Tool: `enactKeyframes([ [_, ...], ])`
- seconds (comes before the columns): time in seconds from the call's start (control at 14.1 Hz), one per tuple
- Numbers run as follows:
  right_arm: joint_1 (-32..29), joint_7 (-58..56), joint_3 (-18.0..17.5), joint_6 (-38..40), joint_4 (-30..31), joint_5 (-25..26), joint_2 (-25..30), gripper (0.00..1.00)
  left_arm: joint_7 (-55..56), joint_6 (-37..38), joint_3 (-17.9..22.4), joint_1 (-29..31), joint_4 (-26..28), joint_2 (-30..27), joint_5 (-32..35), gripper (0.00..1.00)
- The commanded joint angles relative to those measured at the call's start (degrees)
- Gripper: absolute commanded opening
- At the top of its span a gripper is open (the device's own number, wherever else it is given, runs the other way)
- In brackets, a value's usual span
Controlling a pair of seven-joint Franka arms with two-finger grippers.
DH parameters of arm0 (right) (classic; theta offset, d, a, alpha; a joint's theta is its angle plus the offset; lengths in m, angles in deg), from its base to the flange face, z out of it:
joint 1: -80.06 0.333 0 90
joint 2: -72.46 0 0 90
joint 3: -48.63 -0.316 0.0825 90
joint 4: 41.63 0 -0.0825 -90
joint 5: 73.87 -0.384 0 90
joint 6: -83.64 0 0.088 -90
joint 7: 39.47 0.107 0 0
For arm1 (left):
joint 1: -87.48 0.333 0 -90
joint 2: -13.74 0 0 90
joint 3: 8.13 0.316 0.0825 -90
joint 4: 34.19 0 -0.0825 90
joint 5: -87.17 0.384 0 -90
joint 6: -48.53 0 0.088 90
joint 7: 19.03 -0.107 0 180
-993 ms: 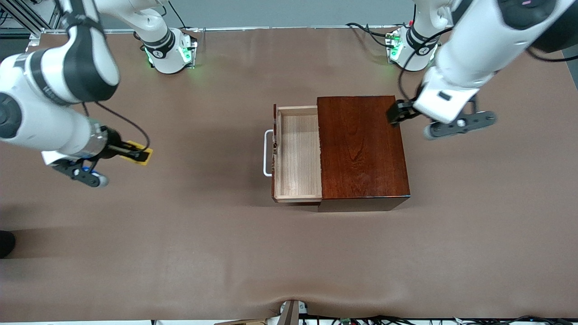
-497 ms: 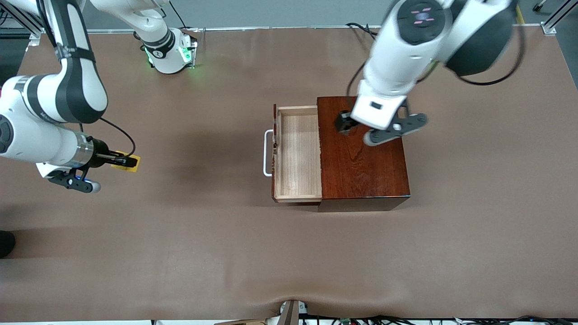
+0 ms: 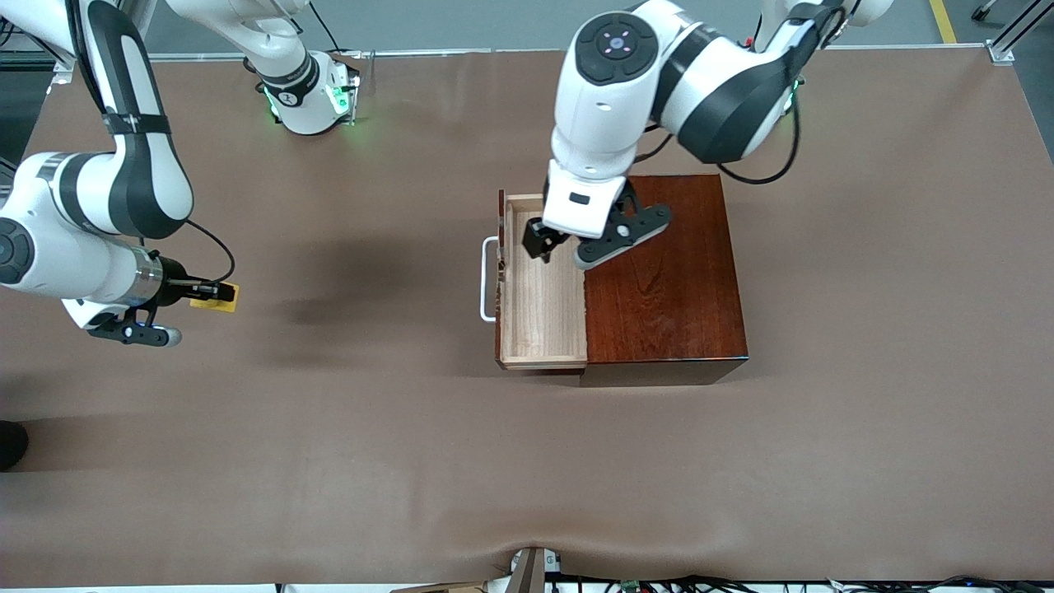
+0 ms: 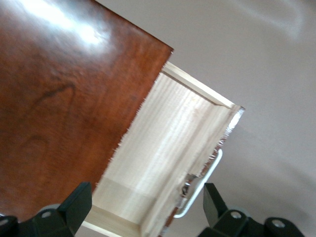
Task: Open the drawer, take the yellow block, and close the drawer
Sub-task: 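Move the left gripper down to the drawer handle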
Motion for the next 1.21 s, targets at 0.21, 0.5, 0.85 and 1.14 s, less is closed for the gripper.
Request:
enactKeyframes([
  [0.21,-3.58,-4.83,-1.00,-2.53,2.00,2.52,-3.20,0.00,12.89,-6.78,10.23,-12.96,-5.85,6.75,1.18,1.00],
  [0.5,-6.30,-10.18,-1.09,-10.15,5.68,2.52,-4.70,0.00,18.78,-11.27,13.77,-17.64,-6.82,8.69,1.09,1.00],
  [0.85,-7.01,-11.08,-1.17,-13.08,7.63,2.52,-7.59,0.00,26.70,-15.14,16.48,-22.81,-8.75,12.38,1.18,1.00],
  [1.14,-7.10,-10.99,-1.17,-18.09,10.62,1.82,-8.57,0.00,30.22,-18.74,19.38,-25.72,-8.84,14.93,1.18,1.00],
])
